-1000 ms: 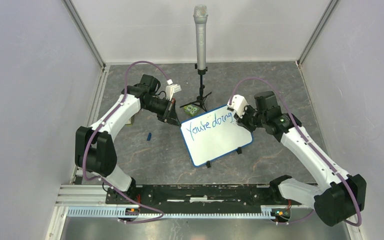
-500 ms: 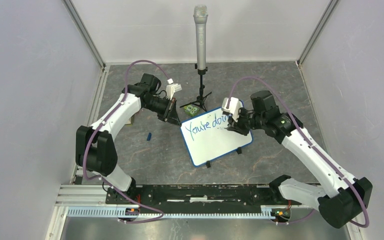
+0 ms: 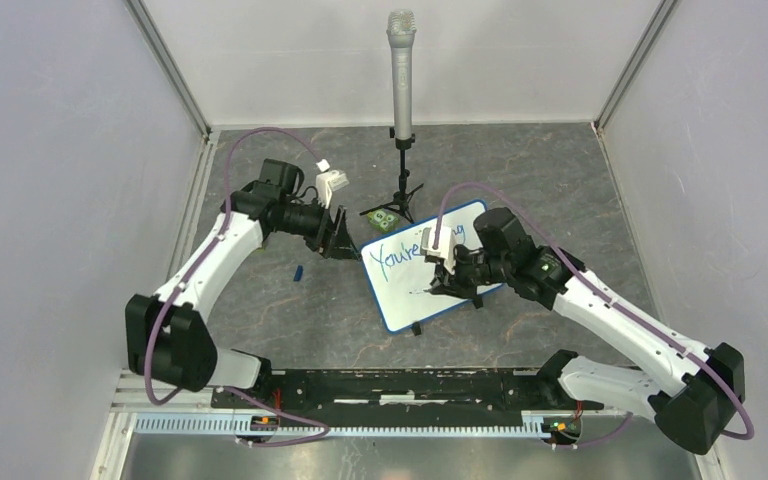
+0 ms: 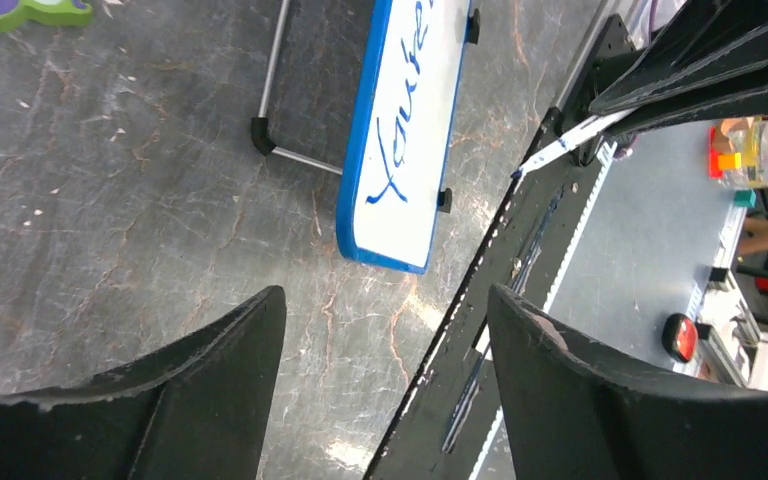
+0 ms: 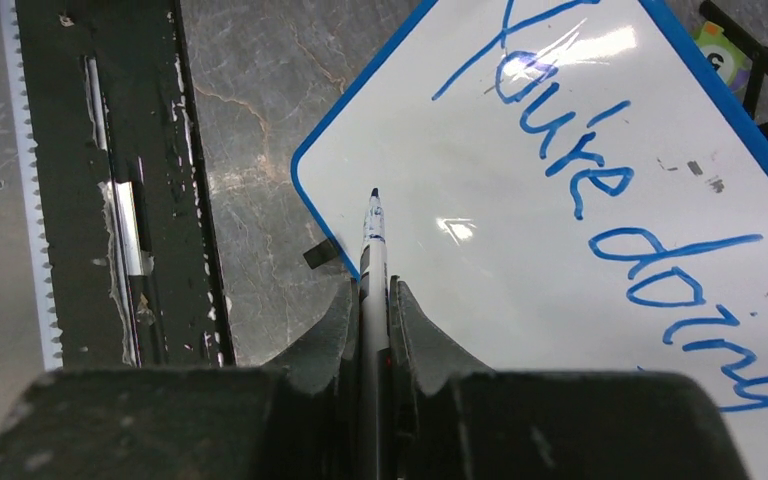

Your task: Write a sentence on the whiteboard

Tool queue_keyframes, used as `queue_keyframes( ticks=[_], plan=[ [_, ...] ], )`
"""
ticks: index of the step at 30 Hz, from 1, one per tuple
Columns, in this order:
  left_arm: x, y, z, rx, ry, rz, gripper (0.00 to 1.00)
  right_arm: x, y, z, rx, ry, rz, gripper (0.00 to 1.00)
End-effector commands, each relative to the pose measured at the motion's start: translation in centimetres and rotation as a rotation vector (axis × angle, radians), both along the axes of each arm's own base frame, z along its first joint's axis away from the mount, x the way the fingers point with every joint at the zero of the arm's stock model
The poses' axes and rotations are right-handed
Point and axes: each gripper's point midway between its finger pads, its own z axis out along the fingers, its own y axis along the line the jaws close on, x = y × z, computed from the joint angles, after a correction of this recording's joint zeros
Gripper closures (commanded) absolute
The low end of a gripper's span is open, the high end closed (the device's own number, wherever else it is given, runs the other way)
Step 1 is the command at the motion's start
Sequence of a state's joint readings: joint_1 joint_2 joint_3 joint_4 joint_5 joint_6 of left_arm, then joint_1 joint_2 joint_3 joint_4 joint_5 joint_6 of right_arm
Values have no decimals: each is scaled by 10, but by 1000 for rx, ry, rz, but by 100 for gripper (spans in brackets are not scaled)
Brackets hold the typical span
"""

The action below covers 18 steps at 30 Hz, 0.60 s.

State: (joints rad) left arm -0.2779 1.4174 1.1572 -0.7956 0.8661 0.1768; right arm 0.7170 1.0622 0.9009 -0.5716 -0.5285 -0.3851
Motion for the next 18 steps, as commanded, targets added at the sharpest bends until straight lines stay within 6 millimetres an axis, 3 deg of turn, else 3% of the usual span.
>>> queue_keyframes(
  ticks=[1, 6, 14, 18],
  plan=[
    [12, 6, 13, -50, -83, 88, 18, -5, 17, 4, 68, -23, 42, 100],
    [6, 7, 3, -73, -58, 98, 12, -3, 27, -2, 80, -53, 48, 100],
    [7, 1, -7, -110, -7, 85, 14, 1, 42, -4, 84, -87, 49, 100],
    [6, -3, -9, -129, 14, 71, 17, 5, 40, -13, 44, -122, 29, 100]
  ],
)
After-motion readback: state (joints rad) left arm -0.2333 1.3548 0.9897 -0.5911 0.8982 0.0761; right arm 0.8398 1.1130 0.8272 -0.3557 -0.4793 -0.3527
